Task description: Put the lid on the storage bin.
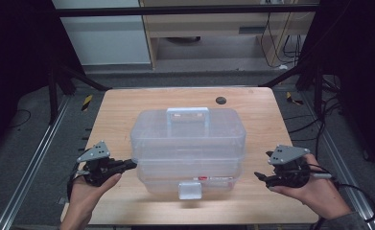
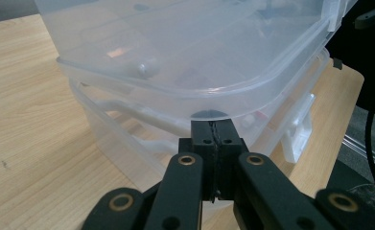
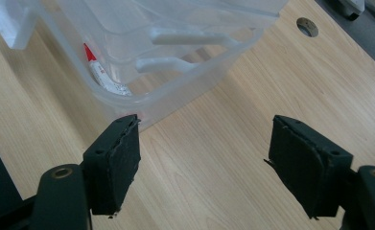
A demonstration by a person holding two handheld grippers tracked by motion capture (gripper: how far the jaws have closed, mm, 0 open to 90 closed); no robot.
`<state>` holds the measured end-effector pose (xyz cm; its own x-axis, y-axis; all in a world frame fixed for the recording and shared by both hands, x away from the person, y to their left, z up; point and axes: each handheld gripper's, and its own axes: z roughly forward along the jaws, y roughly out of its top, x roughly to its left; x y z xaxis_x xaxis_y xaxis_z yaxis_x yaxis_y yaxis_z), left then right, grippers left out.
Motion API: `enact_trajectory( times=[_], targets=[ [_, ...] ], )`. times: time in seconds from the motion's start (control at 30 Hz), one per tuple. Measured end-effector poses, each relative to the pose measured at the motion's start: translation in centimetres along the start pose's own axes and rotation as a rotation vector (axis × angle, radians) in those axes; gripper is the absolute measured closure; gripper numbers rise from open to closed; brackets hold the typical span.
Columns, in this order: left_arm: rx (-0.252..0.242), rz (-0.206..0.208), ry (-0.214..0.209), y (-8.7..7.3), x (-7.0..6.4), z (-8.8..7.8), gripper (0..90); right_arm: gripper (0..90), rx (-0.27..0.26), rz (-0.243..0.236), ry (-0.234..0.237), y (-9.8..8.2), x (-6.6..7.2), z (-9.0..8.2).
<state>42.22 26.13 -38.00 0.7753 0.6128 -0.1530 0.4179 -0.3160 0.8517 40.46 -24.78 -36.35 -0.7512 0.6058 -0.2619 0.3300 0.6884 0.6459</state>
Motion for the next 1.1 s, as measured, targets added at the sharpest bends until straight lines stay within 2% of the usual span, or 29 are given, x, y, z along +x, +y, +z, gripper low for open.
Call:
enact_trajectory(
  times=[0.13,0.27,0.6,1.1],
  targets=[
    [-0.002,-0.004,0.015,-0.5,0.0,-0.1,90.0,25.1,0.009,0.012,-0.007,-0.4,-0.1,0.2],
    [0.002,-0.006,0.005,-0.9,0.0,0.0,90.0,24.9,0.012,0.024,-0.009,-0.7,-0.2,0.4],
    [0.004,0.007,0.023,-1.5,-0.1,0.0,90.0,24.5,0.015,0.041,-0.016,-1.2,-0.5,0.3],
    [0.035,0.006,0.015,-2.6,-0.1,0.2,90.0,24.4,0.020,0.057,-0.017,-1.8,-0.6,0.6]
  ],
)
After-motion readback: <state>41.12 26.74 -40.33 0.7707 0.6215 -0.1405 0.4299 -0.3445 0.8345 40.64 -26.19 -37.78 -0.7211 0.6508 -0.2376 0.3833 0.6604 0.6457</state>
